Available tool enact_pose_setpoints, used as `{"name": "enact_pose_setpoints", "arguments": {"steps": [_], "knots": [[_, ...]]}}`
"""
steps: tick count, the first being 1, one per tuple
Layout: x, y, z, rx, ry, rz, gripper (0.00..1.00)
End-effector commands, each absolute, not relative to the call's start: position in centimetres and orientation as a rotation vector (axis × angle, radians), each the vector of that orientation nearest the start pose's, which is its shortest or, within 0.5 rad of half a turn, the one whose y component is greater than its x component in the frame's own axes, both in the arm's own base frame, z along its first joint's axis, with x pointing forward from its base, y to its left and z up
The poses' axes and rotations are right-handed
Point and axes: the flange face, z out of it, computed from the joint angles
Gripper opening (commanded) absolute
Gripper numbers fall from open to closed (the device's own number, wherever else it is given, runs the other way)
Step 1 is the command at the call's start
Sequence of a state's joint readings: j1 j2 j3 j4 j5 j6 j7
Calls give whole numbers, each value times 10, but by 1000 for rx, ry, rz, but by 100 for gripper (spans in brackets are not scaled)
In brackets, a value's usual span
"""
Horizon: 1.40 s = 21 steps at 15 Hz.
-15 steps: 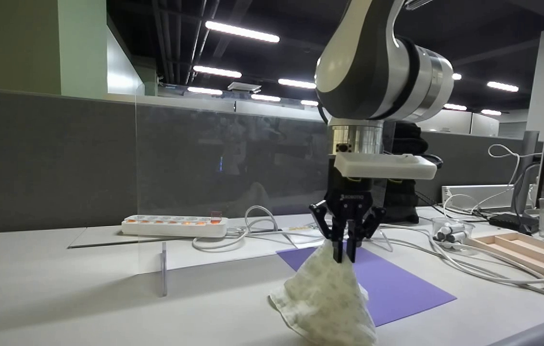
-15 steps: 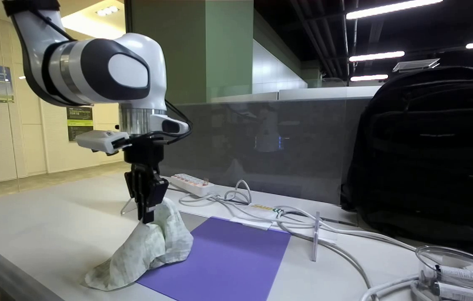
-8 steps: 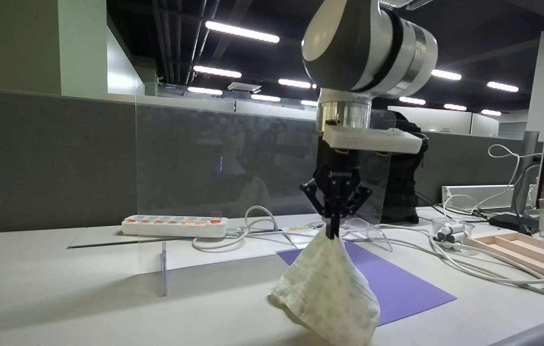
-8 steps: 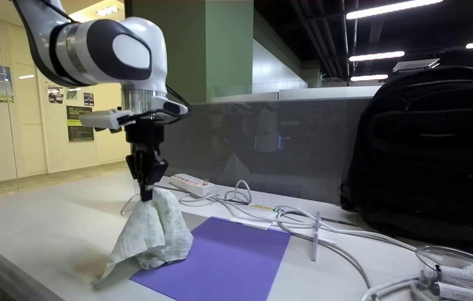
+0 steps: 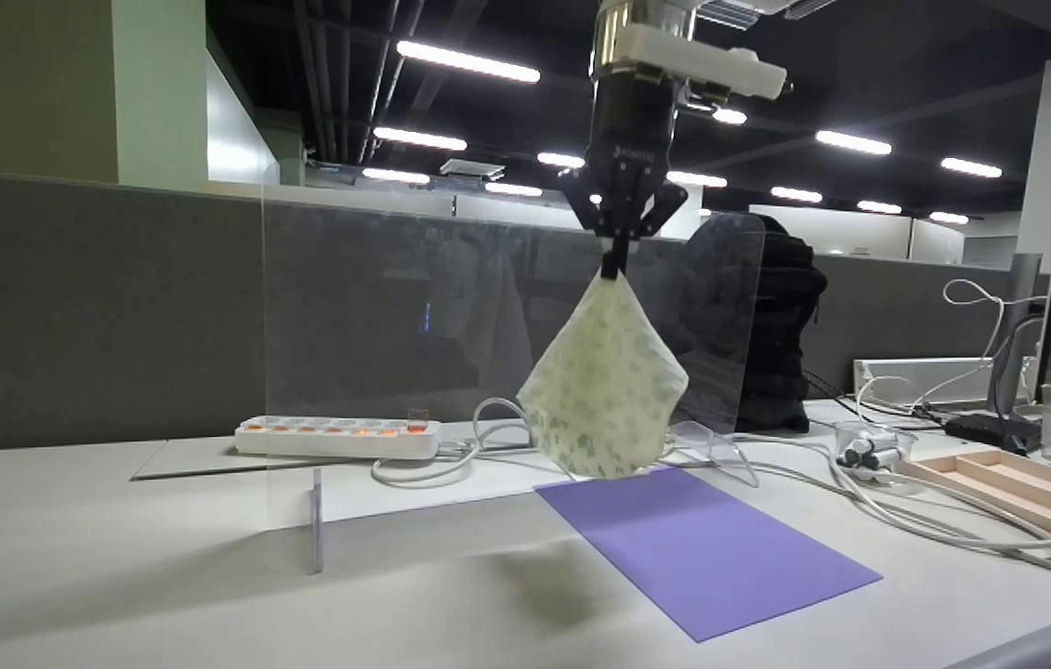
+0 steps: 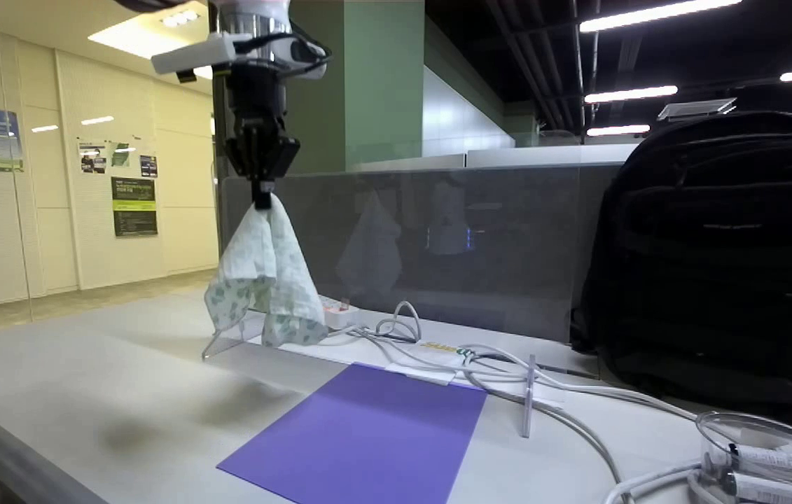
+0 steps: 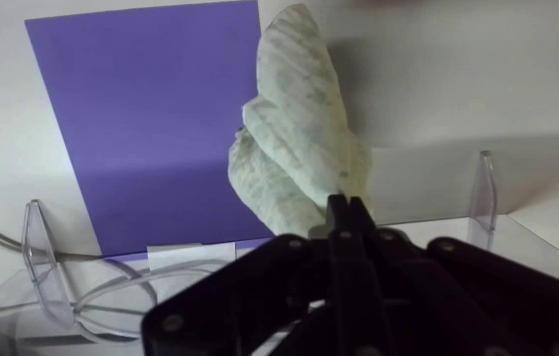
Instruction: Pick up the towel from the table and put it on the glass screen.
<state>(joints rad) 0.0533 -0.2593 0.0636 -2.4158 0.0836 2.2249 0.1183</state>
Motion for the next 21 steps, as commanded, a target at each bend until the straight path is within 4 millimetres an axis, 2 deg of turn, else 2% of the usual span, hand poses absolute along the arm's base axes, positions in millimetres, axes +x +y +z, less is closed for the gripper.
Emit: {"name": "enact_pose_setpoints", "arguments": {"steps": [1, 6, 10, 15, 19, 21], "knots": [[458, 56, 429, -3075, 72, -113, 1], [456, 59, 412, -3083, 90, -116, 0], [474, 66, 425, -3084, 200, -242, 0], [501, 74, 473, -2999, 245, -575, 0], [521, 74, 523, -2912, 301, -853, 0], [529, 70, 552, -2851, 386, -1001, 0]]}}
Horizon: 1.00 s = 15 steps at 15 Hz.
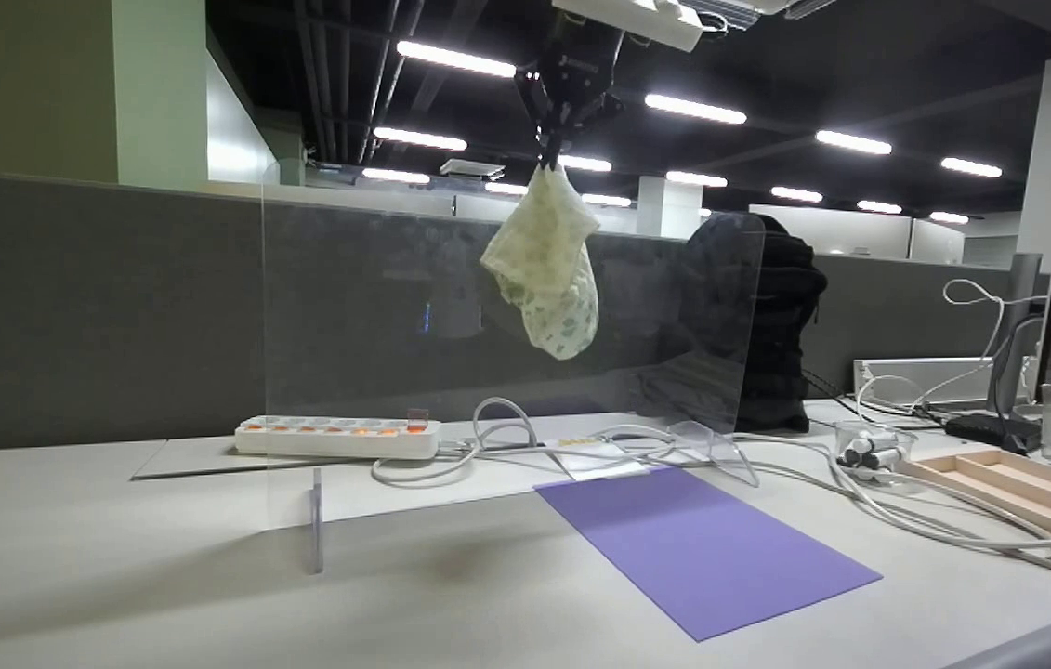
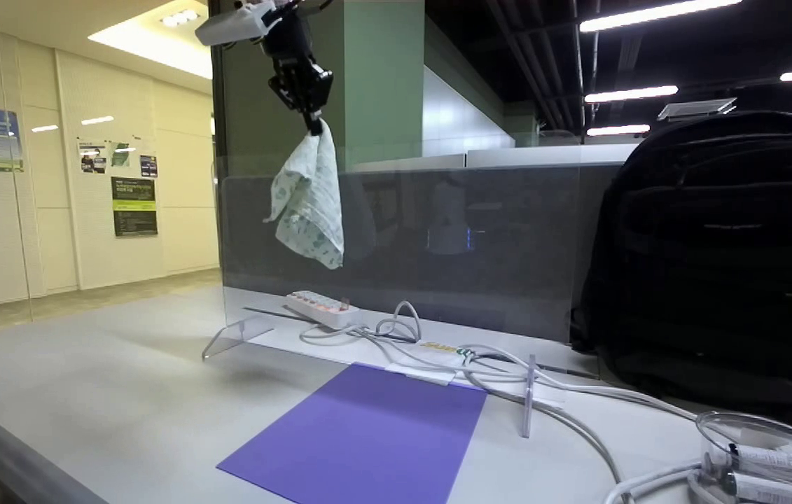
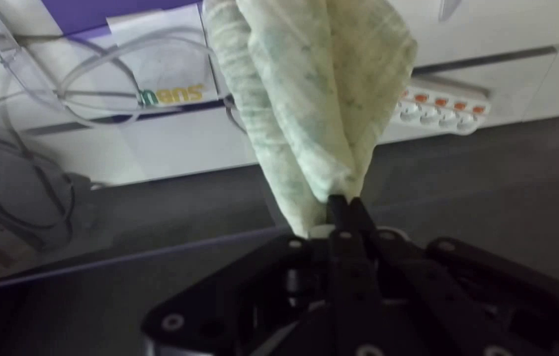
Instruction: Pick up the towel from the table and put it on the glass screen.
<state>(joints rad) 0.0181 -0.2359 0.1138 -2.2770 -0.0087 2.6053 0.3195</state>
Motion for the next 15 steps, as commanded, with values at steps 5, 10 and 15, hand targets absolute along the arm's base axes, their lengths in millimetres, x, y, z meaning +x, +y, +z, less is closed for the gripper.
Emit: {"name": "enact_pose_setpoints", "arguments": {"steps": [5, 10, 15], "knots": [[540, 62, 605, -2762, 573, -1253, 0], [556, 50, 631, -2677, 753, -1400, 0], [569, 58, 637, -2610, 781, -1402, 0]]}}
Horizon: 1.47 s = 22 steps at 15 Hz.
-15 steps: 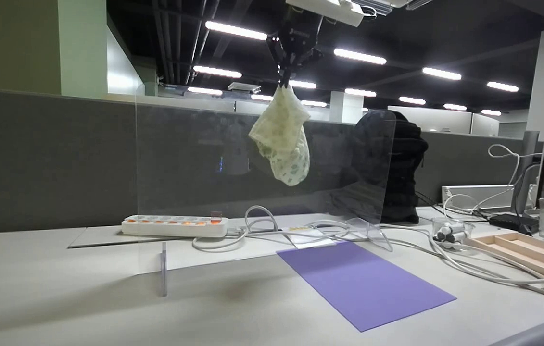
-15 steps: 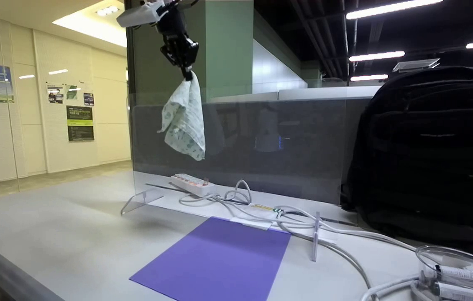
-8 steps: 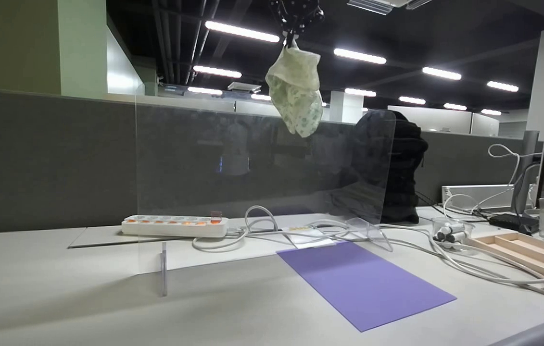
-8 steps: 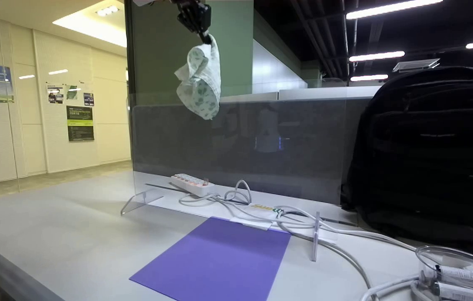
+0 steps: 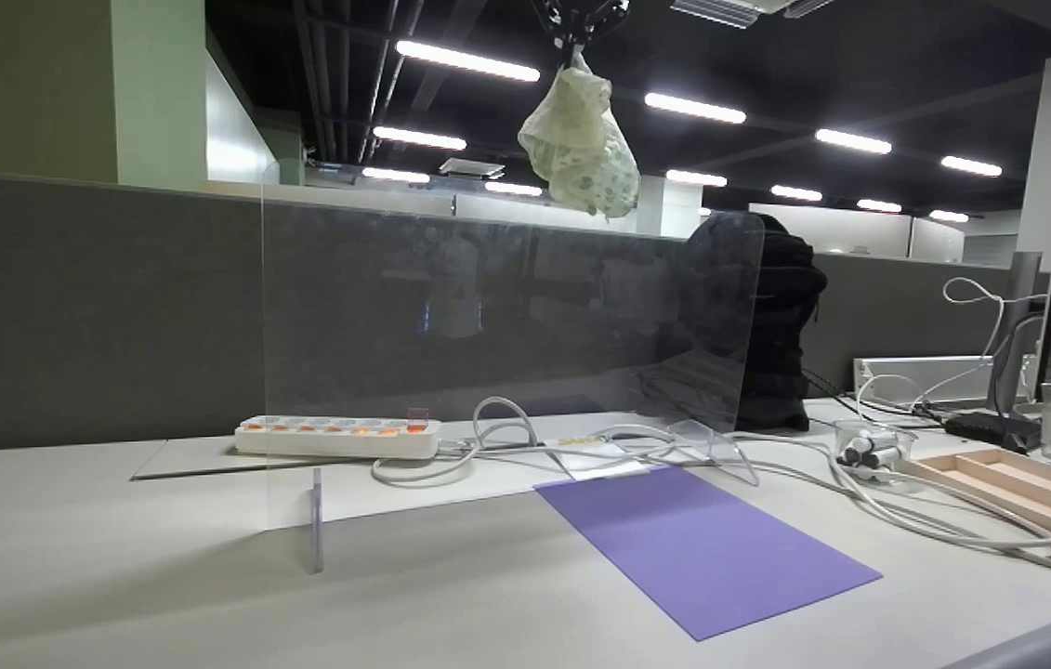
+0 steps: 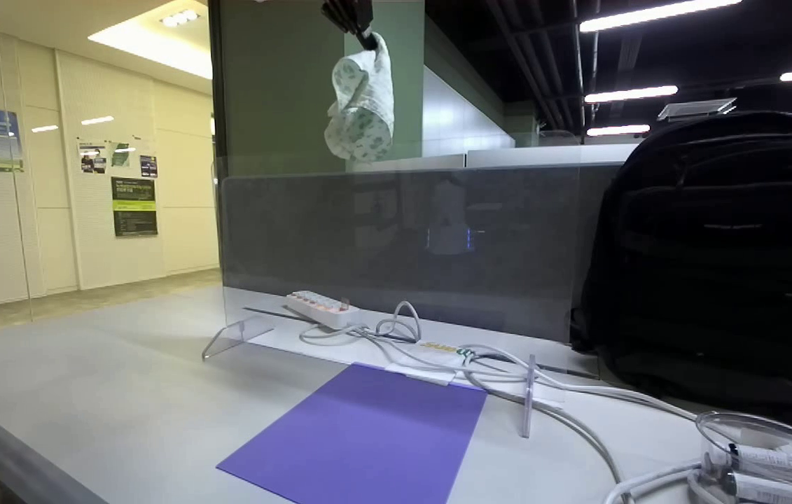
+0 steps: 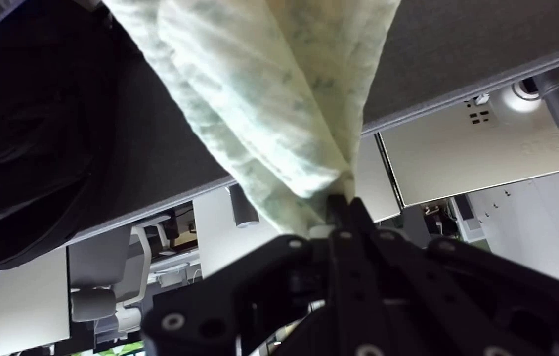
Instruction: Pick up the towel from the table and put it on the glass screen.
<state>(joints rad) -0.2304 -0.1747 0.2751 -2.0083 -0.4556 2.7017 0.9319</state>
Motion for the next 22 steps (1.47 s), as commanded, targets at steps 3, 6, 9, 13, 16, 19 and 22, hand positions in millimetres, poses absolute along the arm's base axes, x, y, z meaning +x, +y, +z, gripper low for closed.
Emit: {"name": "enact_pose_setpoints", "arguments": {"steps": [3, 6, 9, 13, 16, 19, 22], "knots": [[582, 62, 640, -2540, 824, -1408, 0], [598, 64, 641, -2428, 940, -1355, 0], [609, 76, 632, -2408, 954, -1278, 0], [604, 104, 610, -2484, 879, -1051, 0], [590, 118, 608, -2582, 776, -921, 0], [576, 122, 616, -2668, 642, -885, 0], [568, 114, 619, -2706, 515, -794, 0]]}}
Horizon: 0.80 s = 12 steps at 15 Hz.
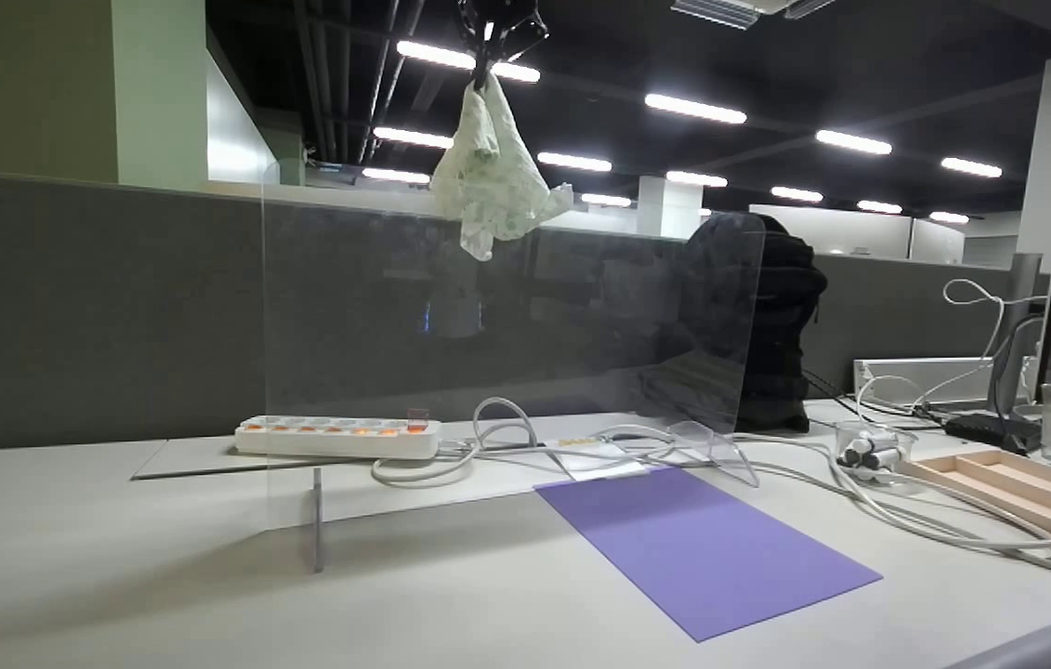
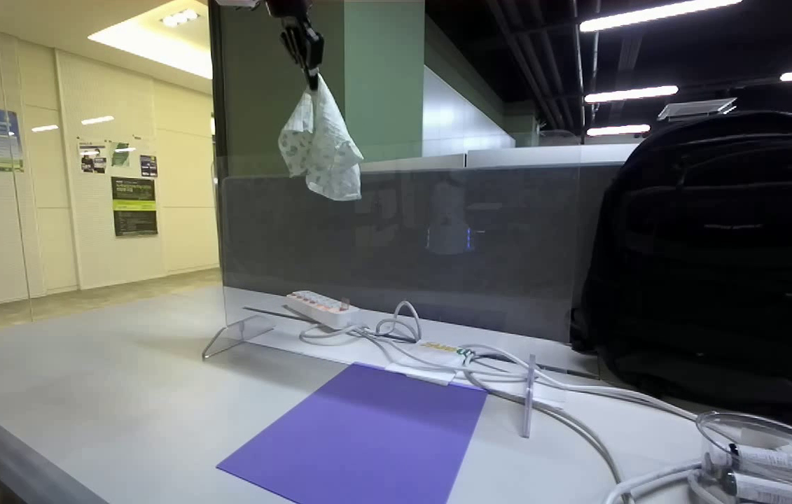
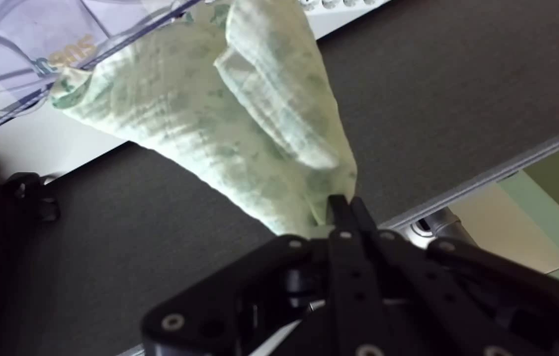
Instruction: Pick up the towel from the table and put it on the glass screen.
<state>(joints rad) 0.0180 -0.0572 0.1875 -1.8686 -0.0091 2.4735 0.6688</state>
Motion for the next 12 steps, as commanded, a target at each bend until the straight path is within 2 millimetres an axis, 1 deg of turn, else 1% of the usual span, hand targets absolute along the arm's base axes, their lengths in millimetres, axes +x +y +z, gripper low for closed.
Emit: {"name": "enact_pose_setpoints", "arguments": {"steps": [1, 3, 4, 6, 8, 9, 12], "knots": [[565, 111, 619, -2720, 483, -747, 0], [558, 107, 614, -2746, 366, -643, 0], [568, 110, 612, -2738, 439, -700, 1], [564, 106, 611, -2751, 386, -661, 1], [564, 107, 611, -2754, 375, -658, 0], [564, 111, 605, -2720, 336, -594, 0], [556, 127, 606, -2600, 193, -440, 0]]}}
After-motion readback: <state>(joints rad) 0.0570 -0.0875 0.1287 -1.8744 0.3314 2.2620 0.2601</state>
